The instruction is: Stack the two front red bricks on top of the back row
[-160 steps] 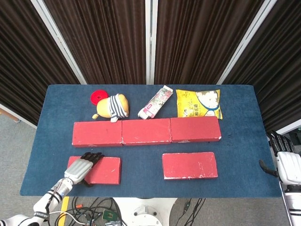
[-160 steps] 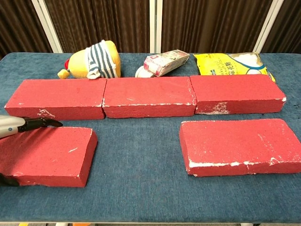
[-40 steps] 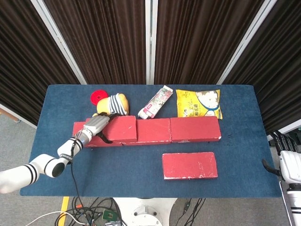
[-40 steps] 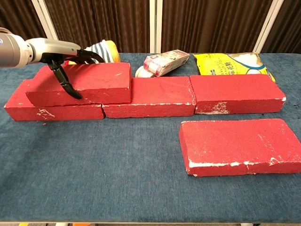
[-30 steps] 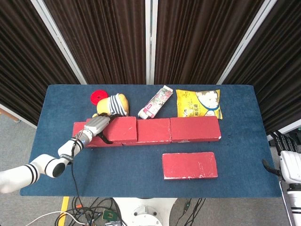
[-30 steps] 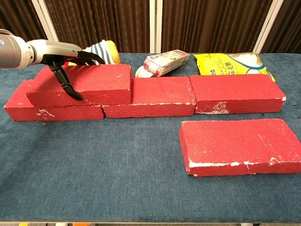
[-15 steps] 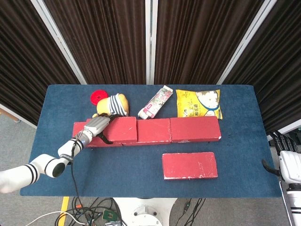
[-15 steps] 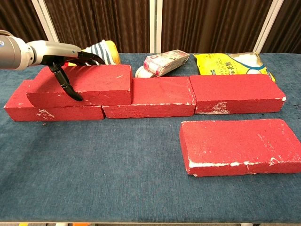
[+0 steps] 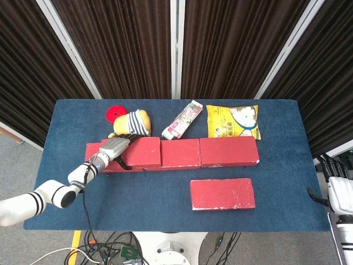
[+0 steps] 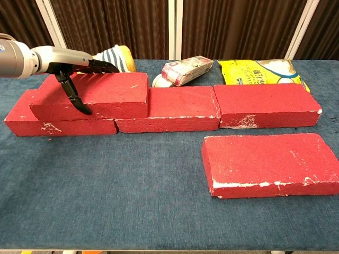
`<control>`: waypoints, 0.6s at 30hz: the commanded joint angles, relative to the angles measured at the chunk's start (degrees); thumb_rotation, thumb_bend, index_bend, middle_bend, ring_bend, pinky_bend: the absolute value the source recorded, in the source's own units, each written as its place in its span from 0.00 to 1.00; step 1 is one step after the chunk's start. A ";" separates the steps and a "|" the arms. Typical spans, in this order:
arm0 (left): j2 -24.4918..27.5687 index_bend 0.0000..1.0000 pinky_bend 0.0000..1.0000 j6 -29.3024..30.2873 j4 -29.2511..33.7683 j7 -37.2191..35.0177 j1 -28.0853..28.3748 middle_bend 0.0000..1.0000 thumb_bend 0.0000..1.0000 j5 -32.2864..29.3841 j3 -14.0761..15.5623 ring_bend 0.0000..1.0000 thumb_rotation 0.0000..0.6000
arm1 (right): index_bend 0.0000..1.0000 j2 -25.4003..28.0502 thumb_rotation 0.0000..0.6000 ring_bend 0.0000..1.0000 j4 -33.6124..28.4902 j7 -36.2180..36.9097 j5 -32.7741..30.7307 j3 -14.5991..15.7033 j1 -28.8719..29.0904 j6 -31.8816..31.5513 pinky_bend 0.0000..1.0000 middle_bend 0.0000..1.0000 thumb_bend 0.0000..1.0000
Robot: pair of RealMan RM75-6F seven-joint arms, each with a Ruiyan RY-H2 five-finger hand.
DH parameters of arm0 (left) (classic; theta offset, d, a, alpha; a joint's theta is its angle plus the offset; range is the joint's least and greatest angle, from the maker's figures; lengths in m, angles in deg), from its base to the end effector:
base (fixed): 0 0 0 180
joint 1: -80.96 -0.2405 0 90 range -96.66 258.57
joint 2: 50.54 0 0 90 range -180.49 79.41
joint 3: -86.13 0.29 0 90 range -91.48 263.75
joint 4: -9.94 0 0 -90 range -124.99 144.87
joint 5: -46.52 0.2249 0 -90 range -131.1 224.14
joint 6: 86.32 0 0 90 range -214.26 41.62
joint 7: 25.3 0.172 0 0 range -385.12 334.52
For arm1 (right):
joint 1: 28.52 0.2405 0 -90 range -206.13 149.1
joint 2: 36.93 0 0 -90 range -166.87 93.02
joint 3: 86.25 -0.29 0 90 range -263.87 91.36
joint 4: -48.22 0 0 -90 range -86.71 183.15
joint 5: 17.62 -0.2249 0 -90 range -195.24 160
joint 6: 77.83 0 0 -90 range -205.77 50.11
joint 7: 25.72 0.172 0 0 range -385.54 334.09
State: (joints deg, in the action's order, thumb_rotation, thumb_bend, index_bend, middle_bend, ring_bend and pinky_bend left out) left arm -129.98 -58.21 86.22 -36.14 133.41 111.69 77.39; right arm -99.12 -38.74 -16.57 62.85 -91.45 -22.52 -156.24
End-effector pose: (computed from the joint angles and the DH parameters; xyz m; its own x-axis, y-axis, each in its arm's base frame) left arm -0.1846 0.4486 -0.0206 0.3151 0.5934 0.7407 0.9427 -0.2861 -0.1718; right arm -0.3840 -0.2302 0.1816 0.3449 -0.0443 0.9376 -0.9335 0.0876 0.3476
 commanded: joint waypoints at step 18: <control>1.23 0.00 0.00 2.01 1.78 -0.09 -0.35 0.00 0.00 0.49 -0.43 0.00 1.00 | 0.00 0.18 1.00 0.00 -0.06 0.14 -0.12 0.00 -0.07 0.08 0.00 0.00 0.24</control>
State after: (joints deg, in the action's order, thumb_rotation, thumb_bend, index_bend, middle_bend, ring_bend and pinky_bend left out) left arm -128.78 -56.23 87.97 -36.26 133.08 112.18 76.96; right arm -98.94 -38.80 -16.43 62.73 -91.45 -22.59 -156.16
